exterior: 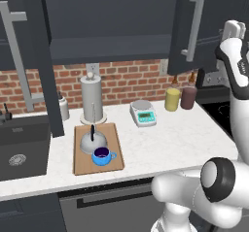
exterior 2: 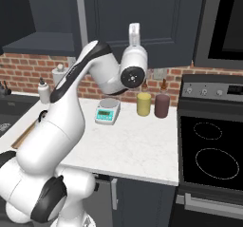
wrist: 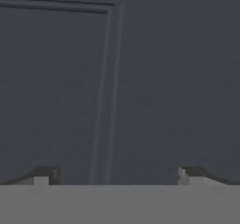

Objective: Pick the kettle from the counter and place it on the tray. Then pick the mug from the cabinet and place it on the tray. Then close the cabinet doors.

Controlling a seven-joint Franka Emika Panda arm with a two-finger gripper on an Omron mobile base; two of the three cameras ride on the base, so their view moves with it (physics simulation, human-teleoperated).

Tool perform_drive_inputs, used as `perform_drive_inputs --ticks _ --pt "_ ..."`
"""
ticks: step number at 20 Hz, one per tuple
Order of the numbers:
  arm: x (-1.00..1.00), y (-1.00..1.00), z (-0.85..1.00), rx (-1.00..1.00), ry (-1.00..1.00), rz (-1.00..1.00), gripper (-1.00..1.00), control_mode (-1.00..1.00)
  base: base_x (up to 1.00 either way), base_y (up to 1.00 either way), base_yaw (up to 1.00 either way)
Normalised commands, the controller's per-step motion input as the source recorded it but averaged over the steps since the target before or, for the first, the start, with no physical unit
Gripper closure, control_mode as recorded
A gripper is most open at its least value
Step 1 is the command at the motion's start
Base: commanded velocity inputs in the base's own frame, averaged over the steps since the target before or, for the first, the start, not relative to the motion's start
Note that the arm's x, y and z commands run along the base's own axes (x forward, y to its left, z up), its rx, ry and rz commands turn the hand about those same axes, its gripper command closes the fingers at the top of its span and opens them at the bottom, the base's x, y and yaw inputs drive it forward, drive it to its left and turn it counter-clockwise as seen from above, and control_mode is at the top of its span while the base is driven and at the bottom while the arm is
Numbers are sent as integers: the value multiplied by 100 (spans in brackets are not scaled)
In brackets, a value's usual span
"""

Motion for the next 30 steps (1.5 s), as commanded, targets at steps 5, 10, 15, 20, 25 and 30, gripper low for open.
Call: perform_drive_inputs --ticks 5,10,15,20,25,30 --pt "66 78 -22 0 8 0 -100 -100 0 0 0" --pt "78 62 0 0 32 0 -100 -100 0 0 0" --pt "89 59 -9 1 17 0 -100 -100 0 0 0" --pt "82 49 -29 8 0 0 -100 -100 0 0 0" --pt "73 48 -40 6 -1 0 -100 -100 0 0 0" --pt "30 61 -55 0 -18 0 -100 -100 0 0 0"
